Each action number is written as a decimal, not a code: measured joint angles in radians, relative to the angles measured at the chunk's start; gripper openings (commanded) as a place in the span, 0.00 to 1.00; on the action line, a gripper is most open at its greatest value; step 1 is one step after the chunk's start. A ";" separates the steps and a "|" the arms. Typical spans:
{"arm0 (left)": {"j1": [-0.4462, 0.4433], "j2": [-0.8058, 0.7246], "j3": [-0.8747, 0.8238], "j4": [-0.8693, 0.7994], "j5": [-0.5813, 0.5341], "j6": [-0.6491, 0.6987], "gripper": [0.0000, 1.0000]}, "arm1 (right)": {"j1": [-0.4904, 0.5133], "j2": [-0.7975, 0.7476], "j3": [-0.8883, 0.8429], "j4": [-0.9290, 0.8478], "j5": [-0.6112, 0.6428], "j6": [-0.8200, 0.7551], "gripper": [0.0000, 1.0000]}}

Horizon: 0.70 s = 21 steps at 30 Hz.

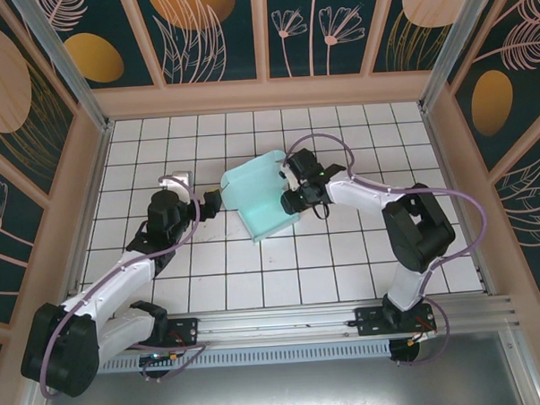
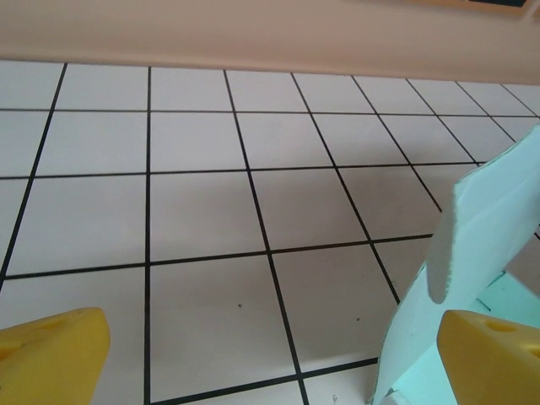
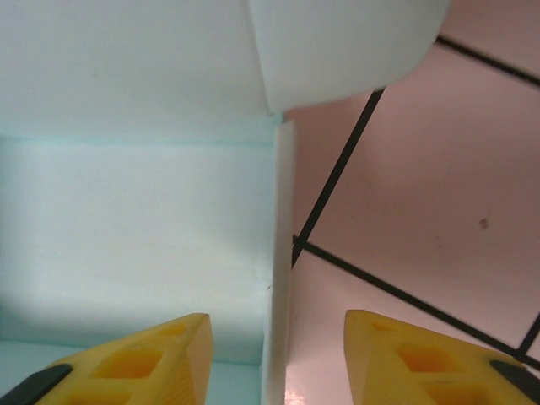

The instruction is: Fold the paper box

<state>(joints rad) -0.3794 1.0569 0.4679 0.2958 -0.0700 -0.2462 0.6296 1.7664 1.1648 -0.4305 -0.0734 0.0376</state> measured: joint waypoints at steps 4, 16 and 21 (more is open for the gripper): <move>0.000 -0.003 0.000 0.000 0.014 0.010 0.99 | 0.001 0.053 0.010 -0.009 0.000 0.014 0.29; 0.000 -0.003 -0.001 -0.001 0.018 0.014 0.99 | 0.056 0.150 0.068 -0.068 0.109 0.053 0.17; 0.000 -0.003 -0.001 -0.001 0.018 0.019 0.99 | 0.077 0.171 0.100 -0.085 0.162 0.077 0.00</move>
<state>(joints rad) -0.3794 1.0538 0.4671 0.2947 -0.0521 -0.2276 0.7067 1.9377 1.2652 -0.5152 0.0883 0.1150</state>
